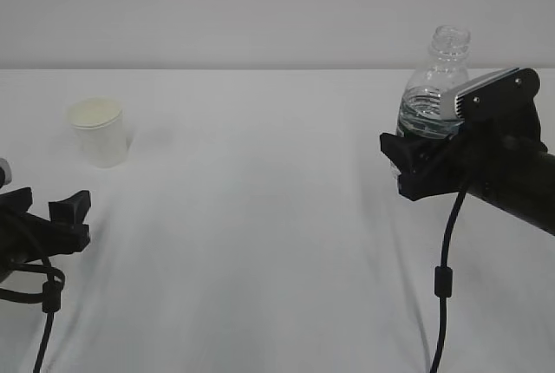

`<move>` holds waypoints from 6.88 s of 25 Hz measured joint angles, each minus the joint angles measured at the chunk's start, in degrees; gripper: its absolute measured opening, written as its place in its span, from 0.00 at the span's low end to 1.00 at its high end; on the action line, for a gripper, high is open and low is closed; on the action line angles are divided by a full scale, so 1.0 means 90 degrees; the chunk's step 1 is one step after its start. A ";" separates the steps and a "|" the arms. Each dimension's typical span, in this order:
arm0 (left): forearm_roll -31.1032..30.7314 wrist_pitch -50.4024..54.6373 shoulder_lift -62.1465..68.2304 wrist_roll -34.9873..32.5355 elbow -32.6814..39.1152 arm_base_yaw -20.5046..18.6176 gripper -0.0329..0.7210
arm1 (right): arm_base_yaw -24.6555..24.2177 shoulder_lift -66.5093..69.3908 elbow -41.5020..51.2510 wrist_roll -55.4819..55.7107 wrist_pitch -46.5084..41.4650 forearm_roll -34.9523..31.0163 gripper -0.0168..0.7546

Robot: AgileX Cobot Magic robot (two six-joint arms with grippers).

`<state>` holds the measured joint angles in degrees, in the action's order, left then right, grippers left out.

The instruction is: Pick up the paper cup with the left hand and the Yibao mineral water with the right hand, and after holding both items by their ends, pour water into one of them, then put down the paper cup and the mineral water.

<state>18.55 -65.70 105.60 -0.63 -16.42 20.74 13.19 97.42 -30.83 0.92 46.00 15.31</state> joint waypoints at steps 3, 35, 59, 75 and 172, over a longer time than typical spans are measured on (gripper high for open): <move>-0.0062 0.0000 0.0144 0.0000 -0.0163 -0.0154 0.78 | 0.0000 0.0000 0.0000 0.0000 0.0000 0.0017 0.67; -0.2004 0.0000 0.0898 0.0000 -0.1101 -0.1426 0.76 | 0.0000 0.0000 0.0000 0.0095 0.0000 0.0233 0.67; -0.2062 0.0000 0.2056 0.0000 -0.2352 -0.1427 0.76 | 0.0000 0.0000 0.0000 0.0095 0.0000 0.0233 0.67; -0.2062 0.0000 0.2567 0.0000 -0.3218 -0.1462 0.76 | 0.0000 0.0000 0.0000 0.0095 0.0000 0.0233 0.67; -0.2541 0.1368 0.3290 0.0172 -0.4991 -0.1718 0.71 | 0.0000 0.0000 0.0000 0.0335 0.0000 0.0694 0.67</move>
<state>-4.32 -53.39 135.21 0.91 -61.33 5.27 13.19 97.42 -30.83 3.94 46.00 21.55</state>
